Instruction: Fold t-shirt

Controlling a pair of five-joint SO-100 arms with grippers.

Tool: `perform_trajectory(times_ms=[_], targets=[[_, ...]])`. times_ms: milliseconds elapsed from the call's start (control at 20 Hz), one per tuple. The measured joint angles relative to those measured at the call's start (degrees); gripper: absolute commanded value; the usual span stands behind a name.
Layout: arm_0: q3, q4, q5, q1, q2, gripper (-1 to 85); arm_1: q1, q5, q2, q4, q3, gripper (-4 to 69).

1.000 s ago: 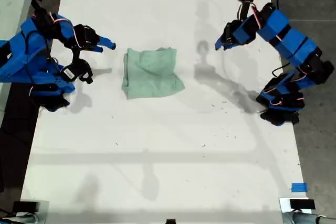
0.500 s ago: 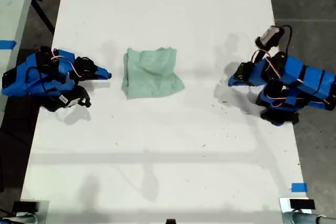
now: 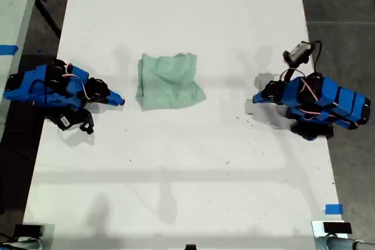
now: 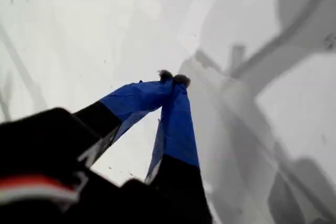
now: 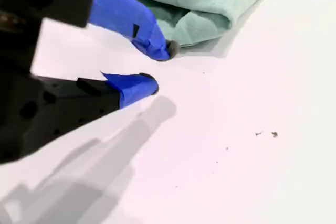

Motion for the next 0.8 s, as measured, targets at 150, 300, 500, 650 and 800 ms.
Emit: perform_trajectory(times_ms=[150,300,500,650,800], targets=[[0.00,0.00,0.00,2.64,0.00,9.3,-0.18,-14.41,0.09,0.00,0.00,0.8],[0.00,0.00,0.00,4.04,0.00,9.3,0.18,-15.64,0.09,0.00,0.00,0.8],[0.00,0.00,0.00,4.13,0.00,9.3,0.26,-15.64,0.09,0.09,0.00,0.8],[0.00,0.00,0.00,4.13,0.00,9.3,0.26,-15.91,0.09,0.09,0.00,0.8],[0.00,0.00,0.00,4.13,0.00,9.3,0.26,-15.91,0.09,0.09,0.00,0.8]])
